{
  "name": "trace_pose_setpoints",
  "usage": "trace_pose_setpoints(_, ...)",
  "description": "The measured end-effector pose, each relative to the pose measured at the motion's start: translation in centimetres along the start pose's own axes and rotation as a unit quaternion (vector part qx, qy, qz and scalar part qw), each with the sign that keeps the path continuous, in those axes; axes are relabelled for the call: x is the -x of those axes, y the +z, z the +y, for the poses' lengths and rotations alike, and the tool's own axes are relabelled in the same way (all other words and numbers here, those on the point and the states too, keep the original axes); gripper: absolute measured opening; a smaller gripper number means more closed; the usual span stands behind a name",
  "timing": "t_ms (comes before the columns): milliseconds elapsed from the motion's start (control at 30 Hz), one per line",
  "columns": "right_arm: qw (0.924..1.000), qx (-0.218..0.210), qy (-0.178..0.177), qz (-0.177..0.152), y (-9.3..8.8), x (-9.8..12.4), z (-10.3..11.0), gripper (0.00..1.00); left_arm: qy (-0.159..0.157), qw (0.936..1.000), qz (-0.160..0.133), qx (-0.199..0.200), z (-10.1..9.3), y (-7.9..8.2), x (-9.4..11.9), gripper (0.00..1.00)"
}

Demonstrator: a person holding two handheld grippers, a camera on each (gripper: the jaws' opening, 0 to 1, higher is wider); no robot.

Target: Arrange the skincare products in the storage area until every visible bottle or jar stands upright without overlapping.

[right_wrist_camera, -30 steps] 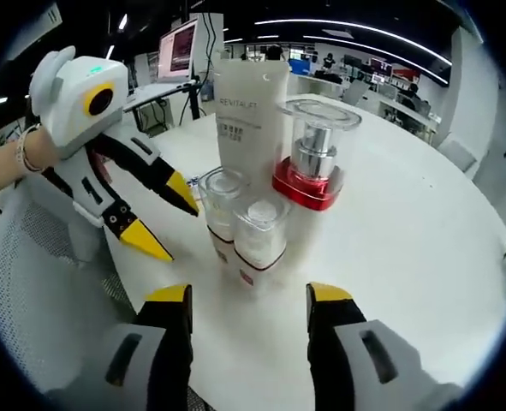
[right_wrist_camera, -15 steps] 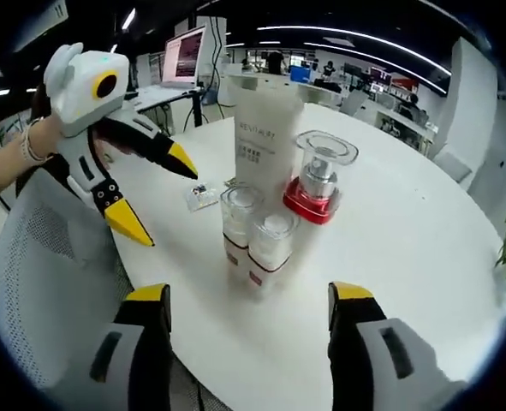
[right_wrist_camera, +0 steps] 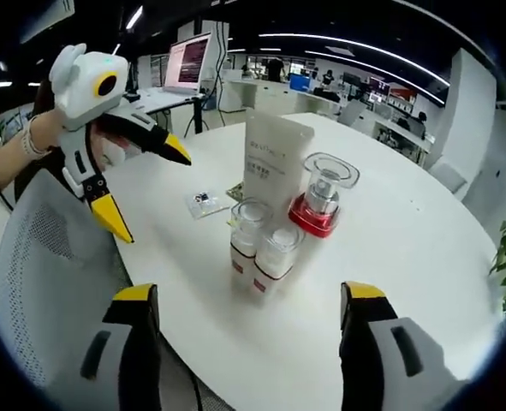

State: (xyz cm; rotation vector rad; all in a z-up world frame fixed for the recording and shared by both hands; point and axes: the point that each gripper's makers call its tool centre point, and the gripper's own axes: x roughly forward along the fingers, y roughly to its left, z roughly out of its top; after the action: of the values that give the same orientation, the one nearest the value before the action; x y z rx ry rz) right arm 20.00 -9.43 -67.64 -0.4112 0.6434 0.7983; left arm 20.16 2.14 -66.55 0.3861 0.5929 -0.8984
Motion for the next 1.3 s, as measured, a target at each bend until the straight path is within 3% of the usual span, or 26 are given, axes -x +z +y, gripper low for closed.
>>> trace_pose_setpoints(500,0.9999,0.008,-0.012,-0.001,0.5,0.2,-0.2,0.99,0.023,0.9996,-0.014,-0.011,1.1,0.4,1.1,0.99)
trace_pose_setpoints(867,0.9998,0.010,-0.014,0.006,0.2,0.4,-0.1,1.00,0.010,0.9995,-0.030,-0.003,1.0,0.5,1.3,0.99)
trace_pose_setpoints(1100,0.9999,0.007,-0.015,0.001,0.4,0.4,-0.2,1.00,0.015,0.9996,-0.021,0.008,1.4,-0.1,1.2,0.99)
trace_pose_setpoints(1300,0.9999,0.012,-0.013,0.002,0.4,0.3,0.0,1.00,0.019,0.9989,-0.039,0.016,1.2,0.5,1.2,0.99)
